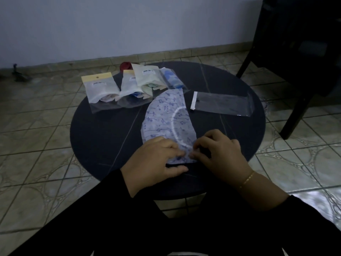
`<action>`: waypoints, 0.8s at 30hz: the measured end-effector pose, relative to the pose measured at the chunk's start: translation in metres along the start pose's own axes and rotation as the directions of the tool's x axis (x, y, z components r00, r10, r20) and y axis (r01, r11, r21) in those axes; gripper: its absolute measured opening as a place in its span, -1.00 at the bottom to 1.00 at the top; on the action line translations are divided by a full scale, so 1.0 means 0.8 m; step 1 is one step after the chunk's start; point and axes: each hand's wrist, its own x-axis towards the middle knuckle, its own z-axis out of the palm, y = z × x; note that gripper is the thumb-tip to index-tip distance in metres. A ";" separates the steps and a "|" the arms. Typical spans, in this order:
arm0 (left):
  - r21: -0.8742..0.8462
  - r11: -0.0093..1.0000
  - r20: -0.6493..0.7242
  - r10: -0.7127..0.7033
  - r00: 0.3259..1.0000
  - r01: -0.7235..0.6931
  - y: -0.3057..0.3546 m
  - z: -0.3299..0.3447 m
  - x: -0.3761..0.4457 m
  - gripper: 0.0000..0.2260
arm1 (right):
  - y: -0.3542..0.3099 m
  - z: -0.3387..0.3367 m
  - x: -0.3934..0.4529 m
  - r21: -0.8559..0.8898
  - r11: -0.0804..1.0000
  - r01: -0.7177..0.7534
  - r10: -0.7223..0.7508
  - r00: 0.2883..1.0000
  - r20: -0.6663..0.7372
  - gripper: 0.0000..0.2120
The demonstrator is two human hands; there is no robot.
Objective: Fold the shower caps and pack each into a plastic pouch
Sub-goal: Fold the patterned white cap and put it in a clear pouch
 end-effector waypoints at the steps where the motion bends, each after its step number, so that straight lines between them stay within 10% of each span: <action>1: 0.002 1.000 0.004 0.000 1.000 0.000 0.000 -0.001 0.003 -0.60 | 0.001 -0.002 0.001 -0.038 0.999 0.026 -0.025 0.999 0.027 -0.69; 8: -0.017 1.000 -0.010 -0.025 1.000 0.025 0.002 -0.006 0.014 -0.66 | 0.012 -0.003 0.000 -0.152 0.975 0.161 -0.147 0.984 0.100 -0.32; 24: -0.192 0.927 -0.057 -0.337 0.940 0.321 -0.003 -0.009 0.002 -0.70 | 0.015 -0.001 0.010 -0.026 0.990 0.136 -0.138 0.988 -0.071 -0.57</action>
